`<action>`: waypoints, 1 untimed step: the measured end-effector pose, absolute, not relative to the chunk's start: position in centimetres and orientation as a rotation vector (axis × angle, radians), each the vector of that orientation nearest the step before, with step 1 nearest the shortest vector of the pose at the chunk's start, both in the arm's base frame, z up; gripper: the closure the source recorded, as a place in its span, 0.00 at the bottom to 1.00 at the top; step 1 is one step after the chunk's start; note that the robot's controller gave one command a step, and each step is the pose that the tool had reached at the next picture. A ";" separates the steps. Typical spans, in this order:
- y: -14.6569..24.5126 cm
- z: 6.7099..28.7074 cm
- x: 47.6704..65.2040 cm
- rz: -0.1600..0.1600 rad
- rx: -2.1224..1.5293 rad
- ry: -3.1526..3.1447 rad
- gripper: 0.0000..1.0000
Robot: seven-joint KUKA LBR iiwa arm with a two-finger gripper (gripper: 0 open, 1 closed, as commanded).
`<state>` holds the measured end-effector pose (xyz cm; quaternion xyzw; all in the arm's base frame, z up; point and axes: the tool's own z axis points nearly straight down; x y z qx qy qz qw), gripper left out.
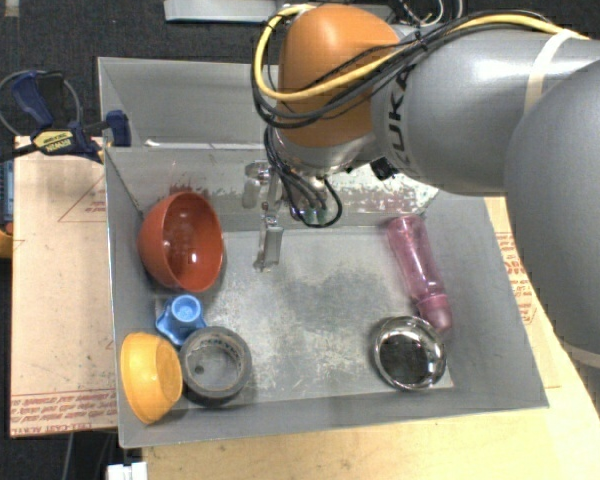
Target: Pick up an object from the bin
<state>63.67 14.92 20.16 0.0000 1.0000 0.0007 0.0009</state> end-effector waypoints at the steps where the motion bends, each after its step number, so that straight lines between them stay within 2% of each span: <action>1: 23.5 6.9 61.8 -0.043 -0.142 3.142 0.00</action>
Offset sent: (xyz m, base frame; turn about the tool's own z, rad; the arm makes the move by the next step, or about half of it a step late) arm -0.0167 0.0797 -0.0650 -0.0814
